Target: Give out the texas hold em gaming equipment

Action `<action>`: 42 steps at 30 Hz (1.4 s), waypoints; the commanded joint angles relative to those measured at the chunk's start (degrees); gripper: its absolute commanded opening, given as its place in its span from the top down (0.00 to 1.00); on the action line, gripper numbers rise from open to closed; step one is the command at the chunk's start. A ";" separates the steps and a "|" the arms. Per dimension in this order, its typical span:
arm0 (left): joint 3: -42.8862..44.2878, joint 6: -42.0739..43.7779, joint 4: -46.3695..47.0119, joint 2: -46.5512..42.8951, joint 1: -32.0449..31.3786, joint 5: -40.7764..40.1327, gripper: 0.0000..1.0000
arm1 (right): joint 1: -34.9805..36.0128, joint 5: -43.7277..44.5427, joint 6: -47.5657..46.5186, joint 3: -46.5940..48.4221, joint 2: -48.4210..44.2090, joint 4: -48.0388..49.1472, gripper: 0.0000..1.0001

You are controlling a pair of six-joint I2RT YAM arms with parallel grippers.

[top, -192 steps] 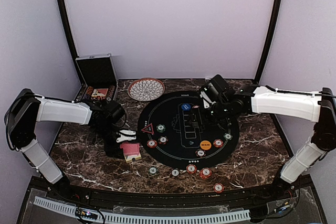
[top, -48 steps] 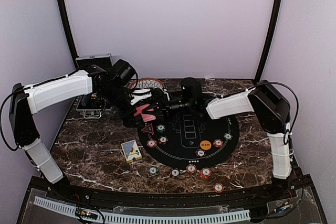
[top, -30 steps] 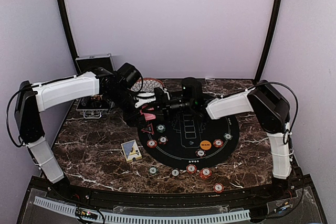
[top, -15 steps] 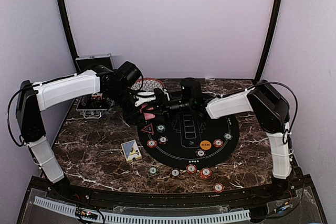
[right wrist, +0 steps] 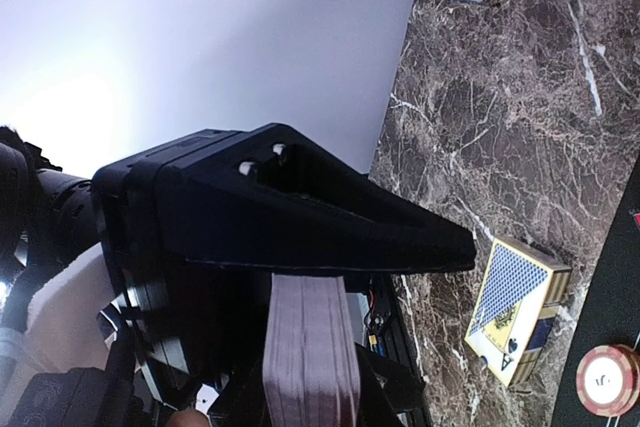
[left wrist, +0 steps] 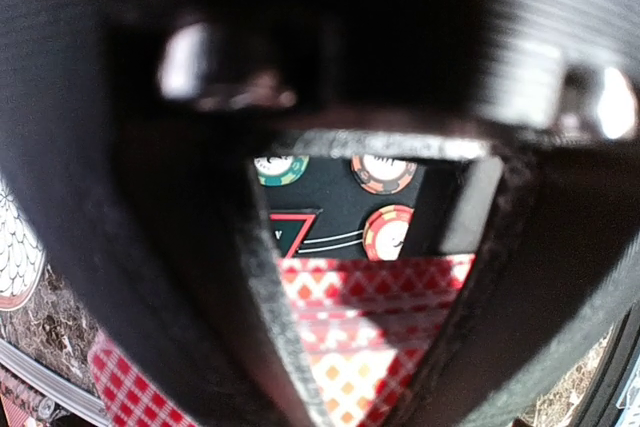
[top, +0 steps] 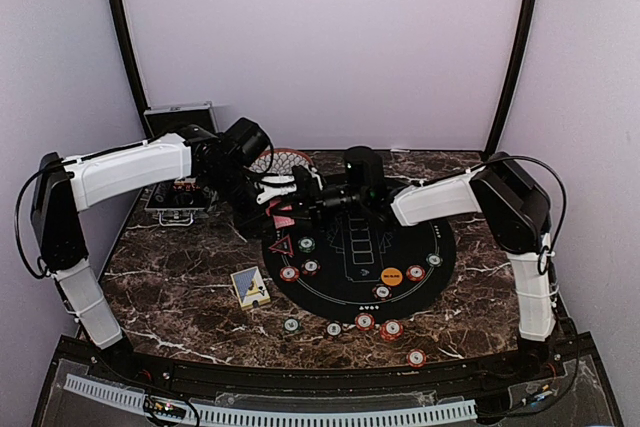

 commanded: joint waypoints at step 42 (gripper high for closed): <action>-6.13 4.76 2.77 -3.19 1.32 6.36 0.15 | 0.63 -0.05 1.11 -2.29 -0.27 2.91 1.00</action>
